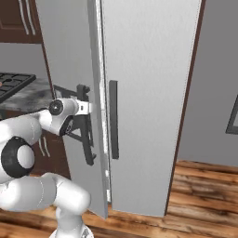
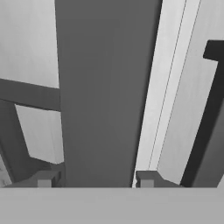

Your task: Retrieve the steak from the fridge and place it on the saucepan with marinade on the stove.

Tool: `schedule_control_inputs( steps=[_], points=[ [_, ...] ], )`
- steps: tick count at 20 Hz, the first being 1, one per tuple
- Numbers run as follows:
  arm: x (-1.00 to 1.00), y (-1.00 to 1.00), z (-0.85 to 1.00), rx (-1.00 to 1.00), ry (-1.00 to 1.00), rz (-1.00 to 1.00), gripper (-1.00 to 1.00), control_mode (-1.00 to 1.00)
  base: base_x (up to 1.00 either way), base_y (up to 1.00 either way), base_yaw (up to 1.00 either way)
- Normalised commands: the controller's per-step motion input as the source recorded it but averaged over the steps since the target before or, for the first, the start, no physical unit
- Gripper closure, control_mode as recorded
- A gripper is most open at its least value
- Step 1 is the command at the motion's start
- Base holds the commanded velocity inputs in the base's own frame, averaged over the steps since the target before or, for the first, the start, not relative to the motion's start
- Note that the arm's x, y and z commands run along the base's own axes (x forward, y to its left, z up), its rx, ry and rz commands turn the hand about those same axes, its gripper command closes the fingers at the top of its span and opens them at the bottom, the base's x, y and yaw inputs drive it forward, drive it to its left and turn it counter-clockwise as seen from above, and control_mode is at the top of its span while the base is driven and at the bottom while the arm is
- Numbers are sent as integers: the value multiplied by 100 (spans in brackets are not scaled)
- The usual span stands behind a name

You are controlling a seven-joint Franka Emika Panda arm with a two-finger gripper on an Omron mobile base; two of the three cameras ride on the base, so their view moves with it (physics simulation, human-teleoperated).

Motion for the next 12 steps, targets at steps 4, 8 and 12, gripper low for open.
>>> schedule_control_inputs(
  steps=[4, 8, 12],
  points=[
    [-41, 63, -27, 0, 0, -5, 100, -100, 0, 0, 0],
    [-39, 62, -28, 0, 0, -8, 100, -100, 0, 0, 0],
    [-37, 62, -27, 0, 0, -8, 100, -100, 0, 0, 0]
  ],
)
